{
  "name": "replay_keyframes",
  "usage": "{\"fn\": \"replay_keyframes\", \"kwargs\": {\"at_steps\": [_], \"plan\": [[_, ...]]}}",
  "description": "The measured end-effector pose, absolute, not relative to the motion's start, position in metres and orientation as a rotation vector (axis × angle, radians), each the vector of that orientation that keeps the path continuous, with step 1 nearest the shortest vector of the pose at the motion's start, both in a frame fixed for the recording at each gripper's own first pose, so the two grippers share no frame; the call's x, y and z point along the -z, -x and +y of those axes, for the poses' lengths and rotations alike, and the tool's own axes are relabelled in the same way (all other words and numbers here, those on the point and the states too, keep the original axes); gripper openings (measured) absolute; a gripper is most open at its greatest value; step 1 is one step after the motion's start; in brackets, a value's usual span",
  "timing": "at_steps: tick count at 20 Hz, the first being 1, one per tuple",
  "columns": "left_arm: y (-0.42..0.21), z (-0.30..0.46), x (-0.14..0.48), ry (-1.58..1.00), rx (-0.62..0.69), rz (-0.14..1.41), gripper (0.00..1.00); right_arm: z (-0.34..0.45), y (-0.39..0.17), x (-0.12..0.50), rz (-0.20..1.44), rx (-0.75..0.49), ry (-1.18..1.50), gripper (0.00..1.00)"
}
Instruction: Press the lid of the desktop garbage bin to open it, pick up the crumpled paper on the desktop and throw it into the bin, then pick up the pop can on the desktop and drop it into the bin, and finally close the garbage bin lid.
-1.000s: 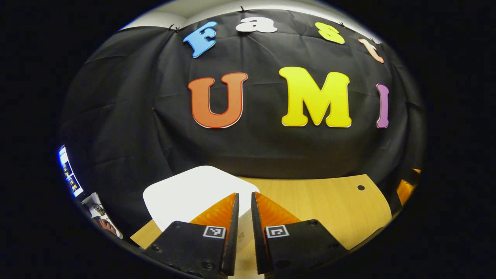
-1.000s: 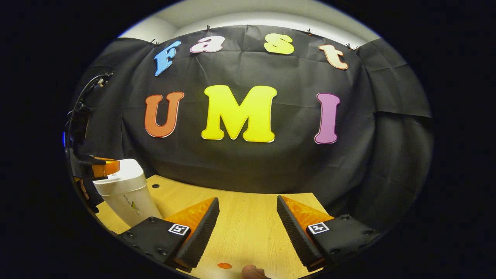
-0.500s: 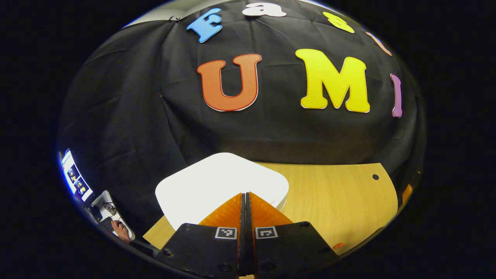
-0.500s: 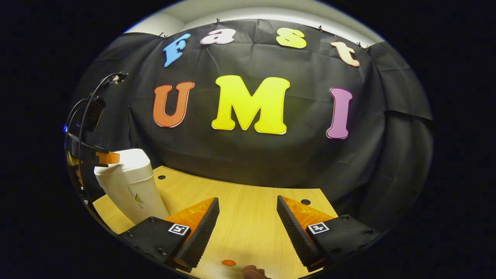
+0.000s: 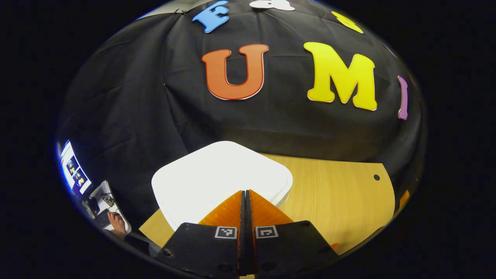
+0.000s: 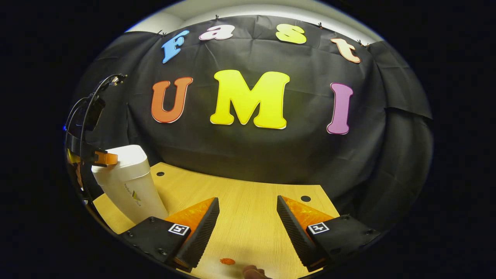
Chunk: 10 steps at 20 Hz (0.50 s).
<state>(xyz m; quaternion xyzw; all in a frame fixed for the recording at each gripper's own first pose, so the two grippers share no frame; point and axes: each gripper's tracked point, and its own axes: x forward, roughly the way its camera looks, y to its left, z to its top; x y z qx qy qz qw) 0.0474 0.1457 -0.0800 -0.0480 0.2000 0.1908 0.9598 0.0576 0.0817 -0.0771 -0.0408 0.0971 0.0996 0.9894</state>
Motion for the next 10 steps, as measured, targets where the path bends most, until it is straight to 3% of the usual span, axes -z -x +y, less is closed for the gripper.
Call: {"fn": "replay_keyframes", "kwargs": {"at_steps": [9,10], "plan": [[-0.038,0.144,0.058,0.058,-0.397,0.424,0.0,0.069,-0.051,0.073,0.176,-0.207,0.081,0.94],[-0.035,0.142,0.053,0.054,-0.403,0.42,0.03,0.068,-0.048,0.072,0.167,-0.21,0.09,0.94]]}}
